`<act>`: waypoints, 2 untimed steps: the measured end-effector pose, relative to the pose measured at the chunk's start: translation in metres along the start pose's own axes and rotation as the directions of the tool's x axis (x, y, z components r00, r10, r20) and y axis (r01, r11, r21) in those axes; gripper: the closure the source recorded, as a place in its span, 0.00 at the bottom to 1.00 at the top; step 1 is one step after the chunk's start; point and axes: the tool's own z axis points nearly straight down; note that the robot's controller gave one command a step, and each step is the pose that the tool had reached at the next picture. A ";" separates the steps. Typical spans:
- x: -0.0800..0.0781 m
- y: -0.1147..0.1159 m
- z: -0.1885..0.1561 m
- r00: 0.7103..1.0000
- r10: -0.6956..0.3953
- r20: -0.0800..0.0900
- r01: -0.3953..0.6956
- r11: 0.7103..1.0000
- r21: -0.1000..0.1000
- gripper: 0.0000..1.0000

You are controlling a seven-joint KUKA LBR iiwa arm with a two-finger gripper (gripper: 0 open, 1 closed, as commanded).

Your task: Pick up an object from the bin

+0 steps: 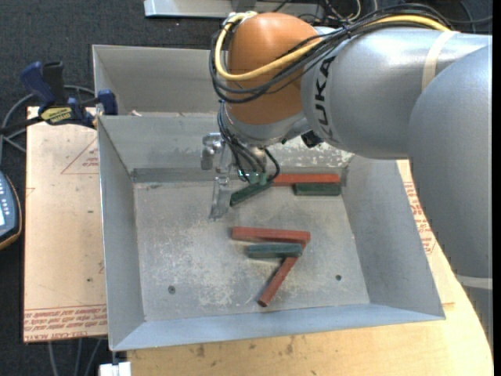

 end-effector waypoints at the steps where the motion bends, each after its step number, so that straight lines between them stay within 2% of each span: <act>1: -0.017 -0.059 0.079 0.952 0.306 0.003 -0.306 0.952 0.001 0.00; 2: 0.041 -0.116 0.113 0.976 0.219 0.001 -0.219 0.976 0.002 0.00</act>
Offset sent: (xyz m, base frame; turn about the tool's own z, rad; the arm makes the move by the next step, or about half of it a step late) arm 0.0172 -0.0576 -0.0759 0.3105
